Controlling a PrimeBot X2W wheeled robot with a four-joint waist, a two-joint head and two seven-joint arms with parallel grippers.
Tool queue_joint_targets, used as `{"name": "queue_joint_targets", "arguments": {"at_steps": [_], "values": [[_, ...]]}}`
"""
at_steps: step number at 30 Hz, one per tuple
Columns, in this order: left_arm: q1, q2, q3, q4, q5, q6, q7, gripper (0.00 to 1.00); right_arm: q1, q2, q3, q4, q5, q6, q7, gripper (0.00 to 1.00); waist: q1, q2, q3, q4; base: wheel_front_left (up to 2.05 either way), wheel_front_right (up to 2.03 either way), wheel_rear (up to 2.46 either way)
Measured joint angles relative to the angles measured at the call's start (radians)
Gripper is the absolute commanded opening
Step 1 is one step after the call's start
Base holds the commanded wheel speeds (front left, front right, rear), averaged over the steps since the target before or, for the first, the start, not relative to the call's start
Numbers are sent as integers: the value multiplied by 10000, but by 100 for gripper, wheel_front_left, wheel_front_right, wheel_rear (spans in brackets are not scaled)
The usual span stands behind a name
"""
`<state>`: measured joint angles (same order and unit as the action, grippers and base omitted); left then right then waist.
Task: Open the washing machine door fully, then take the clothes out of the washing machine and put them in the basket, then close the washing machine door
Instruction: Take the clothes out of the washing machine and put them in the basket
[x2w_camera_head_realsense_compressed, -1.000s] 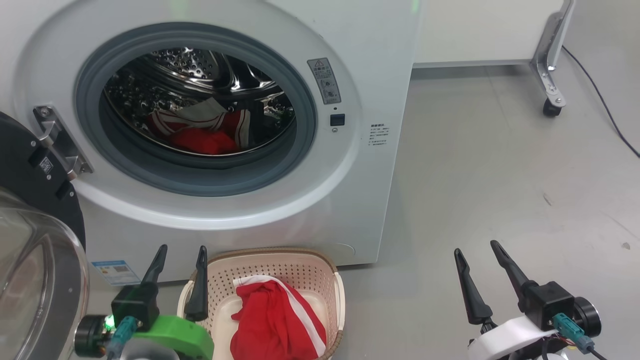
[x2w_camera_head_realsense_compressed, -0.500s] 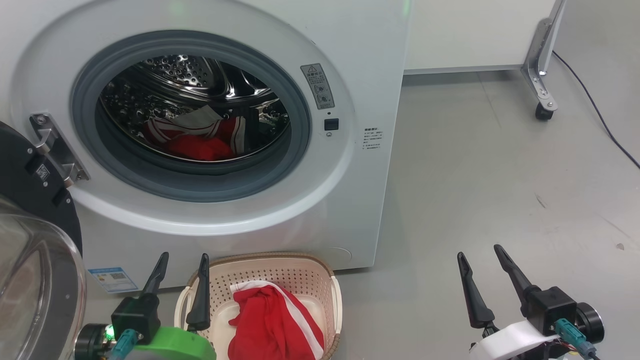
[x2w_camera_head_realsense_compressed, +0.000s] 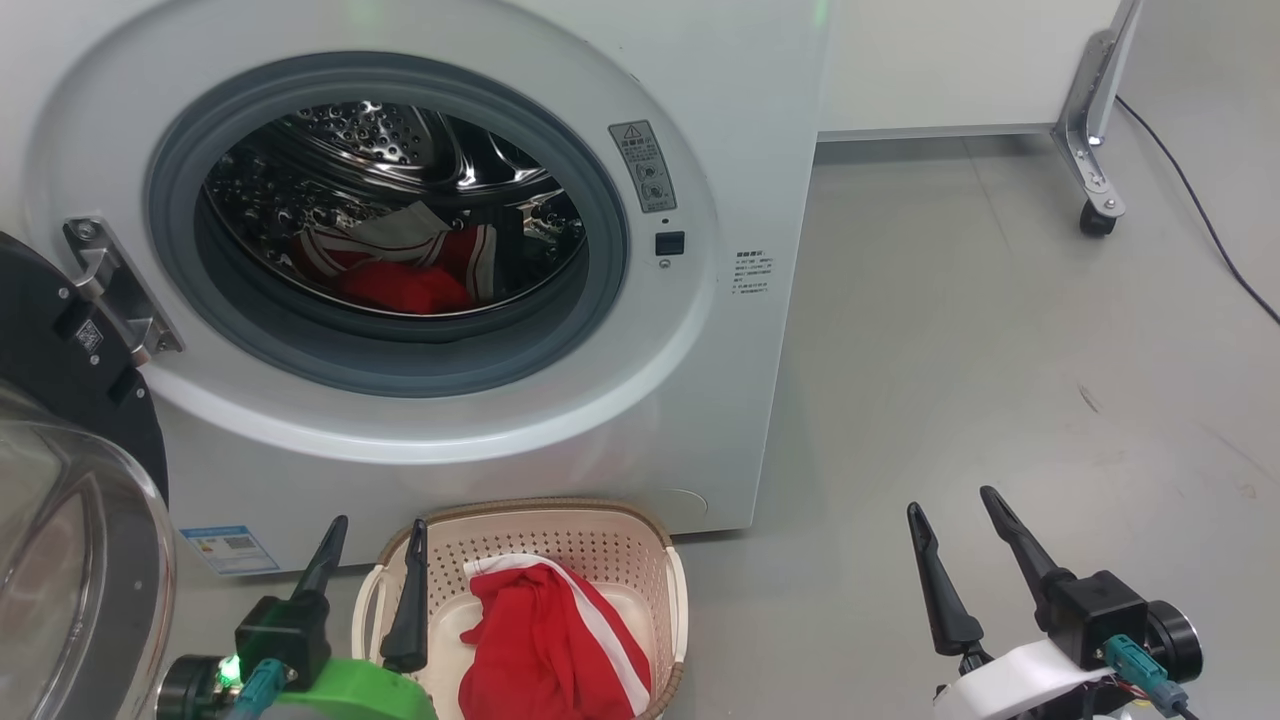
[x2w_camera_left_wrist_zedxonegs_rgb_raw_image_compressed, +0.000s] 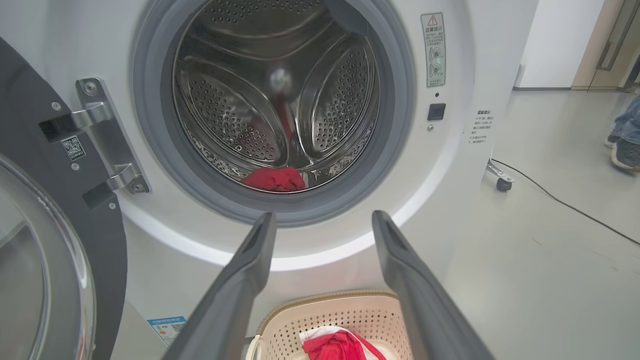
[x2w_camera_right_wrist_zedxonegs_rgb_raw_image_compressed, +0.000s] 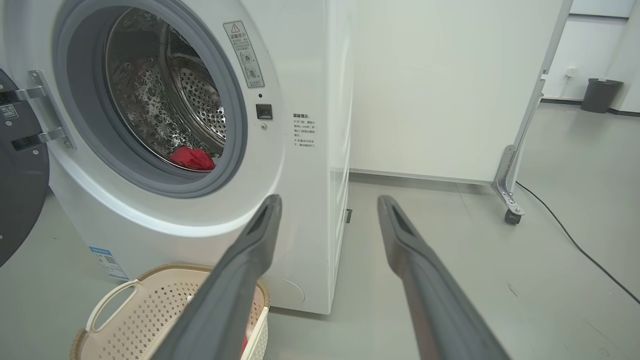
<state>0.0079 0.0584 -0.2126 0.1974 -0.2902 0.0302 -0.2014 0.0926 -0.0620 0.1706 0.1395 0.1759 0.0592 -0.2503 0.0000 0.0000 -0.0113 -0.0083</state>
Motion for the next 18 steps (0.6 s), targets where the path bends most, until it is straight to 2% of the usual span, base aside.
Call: {"name": "queue_joint_targets", "arguments": {"at_steps": [9, 18], "values": [[-182, -10, -67, 570, -443, -123, 569, 100, -8, 8, 313, -209, 2, 12, 163, 100, 0, 0, 301, -177, 0, 0, 0], [-1611, -54, -190, 1605, -1016, -477, 1655, 100, -56, 8, 426, -416, 2, 104, 265, 100, 0, 0, 898, -564, 0, 0, 0]]}}
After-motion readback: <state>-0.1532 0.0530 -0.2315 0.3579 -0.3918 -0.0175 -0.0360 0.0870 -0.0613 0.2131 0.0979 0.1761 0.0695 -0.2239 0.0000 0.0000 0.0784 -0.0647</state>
